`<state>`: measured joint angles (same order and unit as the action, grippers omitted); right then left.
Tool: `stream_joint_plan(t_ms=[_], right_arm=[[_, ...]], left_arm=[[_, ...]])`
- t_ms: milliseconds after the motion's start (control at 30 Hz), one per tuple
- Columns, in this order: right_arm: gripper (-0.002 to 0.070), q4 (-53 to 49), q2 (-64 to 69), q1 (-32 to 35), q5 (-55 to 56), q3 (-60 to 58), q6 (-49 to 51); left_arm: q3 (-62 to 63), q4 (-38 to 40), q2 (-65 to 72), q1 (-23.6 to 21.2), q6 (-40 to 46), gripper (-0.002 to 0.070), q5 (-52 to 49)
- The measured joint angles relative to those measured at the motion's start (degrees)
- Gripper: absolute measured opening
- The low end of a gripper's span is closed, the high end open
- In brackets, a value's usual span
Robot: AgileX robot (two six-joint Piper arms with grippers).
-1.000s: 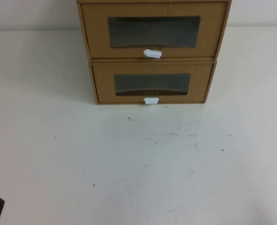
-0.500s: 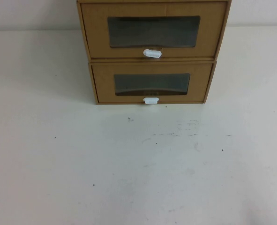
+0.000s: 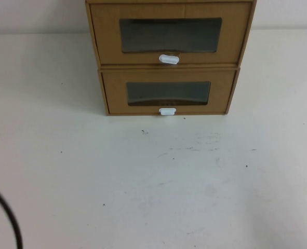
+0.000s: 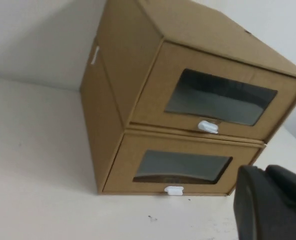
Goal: Open the shoe box
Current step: 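Pull the top drawer of the cardboard box fully open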
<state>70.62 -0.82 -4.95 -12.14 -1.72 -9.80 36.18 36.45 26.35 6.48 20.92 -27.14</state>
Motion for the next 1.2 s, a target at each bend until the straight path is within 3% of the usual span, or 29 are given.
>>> stream_joint_plan(t_ms=[200,333,800,1067,1200], right_arm=[[-0.0018,-5.74,0.0,0.0,3.43,0.0,-0.3],[-0.0018,-6.98,0.0,0.0,1.94,0.0,-5.79],[-0.0018,-8.06,0.0,0.0,-1.33,0.0,-11.61],[-0.0018,-8.06,0.0,0.0,-1.41,0.0,-13.84],[-0.0018,-8.06,2.24,0.0,-1.41,0.0,-14.54]], left_arm=[[24.8,4.02,20.84,0.0,13.55,-0.0004,-14.79],[40.24,7.75,33.9,0.0,19.49,-0.0004,-21.86],[88.62,15.16,73.44,0.0,23.08,-0.0004,-28.23],[99.64,27.99,91.11,0.0,24.09,-0.0004,-31.7],[99.74,29.77,97.14,0.0,27.1,-0.0004,-33.39]])
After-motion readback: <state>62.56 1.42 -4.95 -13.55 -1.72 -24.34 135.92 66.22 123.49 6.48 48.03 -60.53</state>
